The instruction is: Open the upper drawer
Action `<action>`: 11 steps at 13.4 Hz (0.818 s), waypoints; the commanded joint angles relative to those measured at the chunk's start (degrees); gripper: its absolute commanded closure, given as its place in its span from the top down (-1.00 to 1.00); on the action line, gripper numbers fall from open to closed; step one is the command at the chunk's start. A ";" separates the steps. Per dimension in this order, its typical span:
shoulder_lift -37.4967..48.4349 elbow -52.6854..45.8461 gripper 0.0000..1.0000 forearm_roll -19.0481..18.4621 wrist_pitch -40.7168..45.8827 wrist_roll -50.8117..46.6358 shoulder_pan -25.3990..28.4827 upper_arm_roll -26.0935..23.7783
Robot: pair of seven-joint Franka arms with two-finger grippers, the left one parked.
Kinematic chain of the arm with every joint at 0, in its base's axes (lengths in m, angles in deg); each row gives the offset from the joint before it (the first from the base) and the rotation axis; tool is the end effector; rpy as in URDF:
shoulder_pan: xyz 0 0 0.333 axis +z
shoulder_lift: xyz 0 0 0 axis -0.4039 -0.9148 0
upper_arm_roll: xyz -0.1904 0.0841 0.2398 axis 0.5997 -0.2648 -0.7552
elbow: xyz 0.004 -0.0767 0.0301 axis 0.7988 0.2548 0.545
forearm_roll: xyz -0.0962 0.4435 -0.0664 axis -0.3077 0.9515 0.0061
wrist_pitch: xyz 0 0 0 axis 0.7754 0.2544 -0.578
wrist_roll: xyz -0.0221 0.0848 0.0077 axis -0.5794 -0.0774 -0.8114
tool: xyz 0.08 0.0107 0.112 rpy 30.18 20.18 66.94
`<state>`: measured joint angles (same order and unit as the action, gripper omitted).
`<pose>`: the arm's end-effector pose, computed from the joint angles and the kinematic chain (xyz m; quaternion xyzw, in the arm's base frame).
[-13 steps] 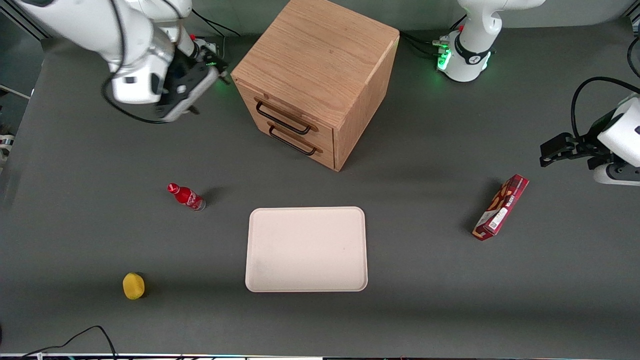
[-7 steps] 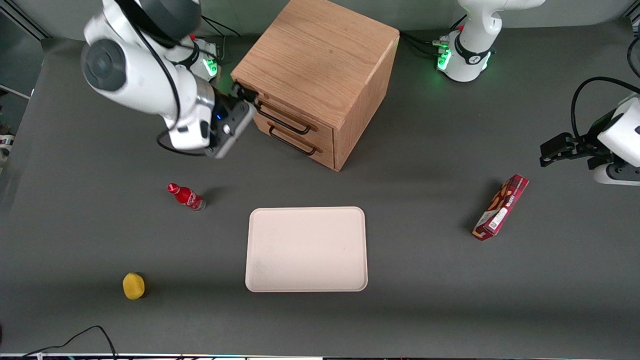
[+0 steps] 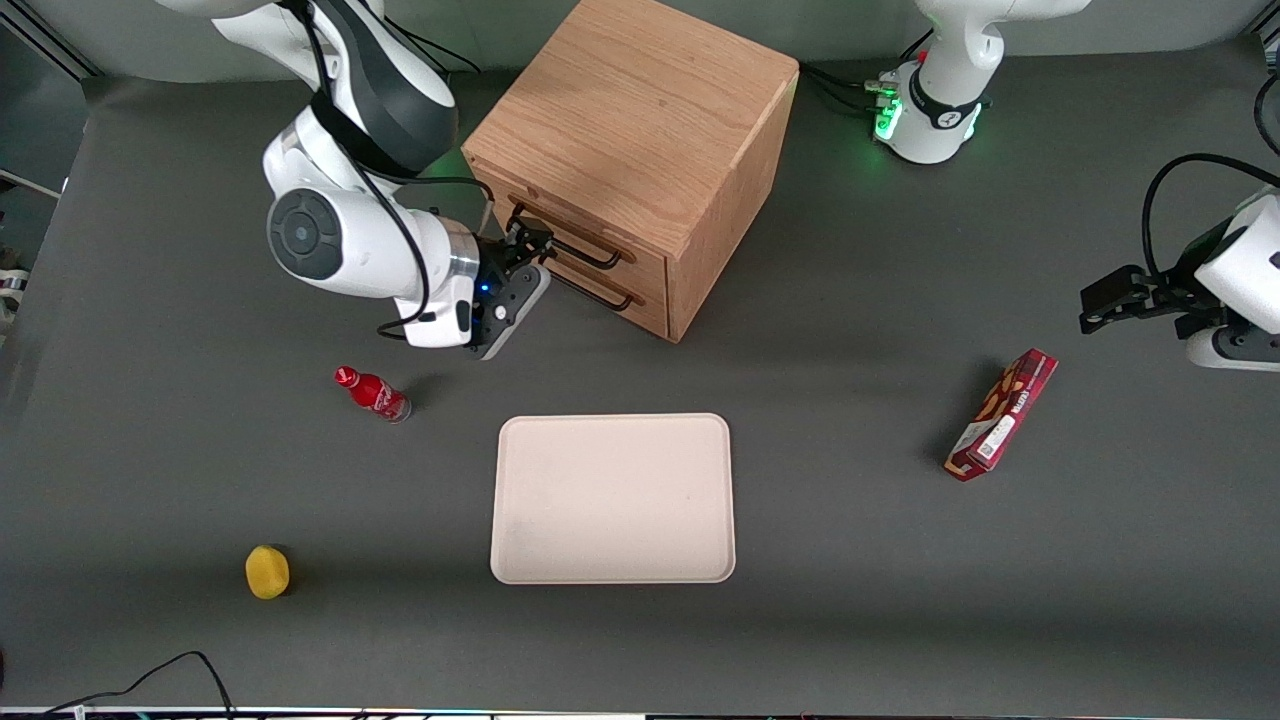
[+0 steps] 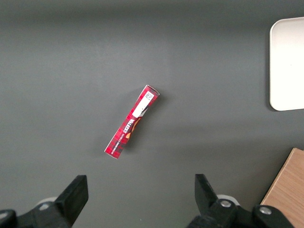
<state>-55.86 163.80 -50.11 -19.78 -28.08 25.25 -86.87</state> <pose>0.5556 0.3702 0.3843 -0.9071 -0.3535 0.1054 0.2028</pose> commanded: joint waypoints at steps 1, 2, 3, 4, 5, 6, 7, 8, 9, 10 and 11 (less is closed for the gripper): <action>3.38 5.57 1.00 1.91 -3.77 0.72 -0.99 -1.88; 3.91 6.54 1.00 1.91 -4.30 0.72 -0.99 -1.98; 4.35 7.51 1.00 2.43 -4.65 0.72 -0.99 -2.15; 5.31 8.91 1.00 3.65 -5.44 1.16 -0.99 -2.42; 6.19 10.41 1.00 4.02 -6.06 1.51 -0.99 -2.51; 6.81 11.12 1.00 4.11 -6.06 1.51 -1.08 -2.51; 7.08 11.65 1.00 4.19 -6.15 1.60 -1.08 -2.51; 7.17 12.26 1.00 4.46 -6.67 2.04 -1.08 -2.51; 7.17 13.05 1.00 5.07 -7.46 2.65 -1.16 -2.59; 7.17 13.41 1.00 5.60 -7.73 3.27 -1.51 -2.59; 7.17 13.76 1.00 5.60 -7.73 3.45 -1.60 -2.59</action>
<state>-50.45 175.09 -46.72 -26.15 -27.13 24.85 -88.97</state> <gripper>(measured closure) 0.000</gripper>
